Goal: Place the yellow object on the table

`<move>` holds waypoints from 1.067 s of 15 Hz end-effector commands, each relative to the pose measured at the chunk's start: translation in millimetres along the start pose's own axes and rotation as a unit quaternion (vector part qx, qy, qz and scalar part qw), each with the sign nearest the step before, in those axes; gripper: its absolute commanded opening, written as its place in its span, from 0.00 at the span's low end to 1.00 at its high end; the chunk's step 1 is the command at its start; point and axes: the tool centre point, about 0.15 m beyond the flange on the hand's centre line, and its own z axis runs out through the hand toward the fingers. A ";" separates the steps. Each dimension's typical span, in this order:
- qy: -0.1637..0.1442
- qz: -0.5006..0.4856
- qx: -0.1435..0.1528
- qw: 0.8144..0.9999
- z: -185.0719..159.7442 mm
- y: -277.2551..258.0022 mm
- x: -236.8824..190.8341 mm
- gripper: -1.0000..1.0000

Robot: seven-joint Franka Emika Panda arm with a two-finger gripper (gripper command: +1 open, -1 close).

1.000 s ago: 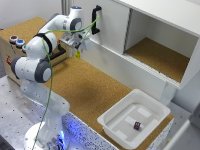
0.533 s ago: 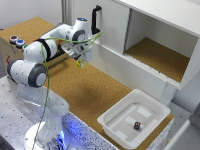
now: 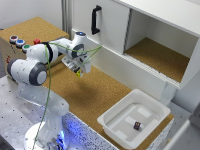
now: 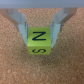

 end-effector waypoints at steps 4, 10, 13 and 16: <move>-0.025 -0.013 -0.017 0.999 39.7 -20.2 41.2 0.00; -0.011 0.006 -0.020 1.000 11.5 -21.6 31.8 1.00; -0.021 0.007 -0.032 0.999 -4.0 -26.3 14.2 1.00; -0.022 0.009 -0.032 0.999 -7.9 -27.5 10.1 1.00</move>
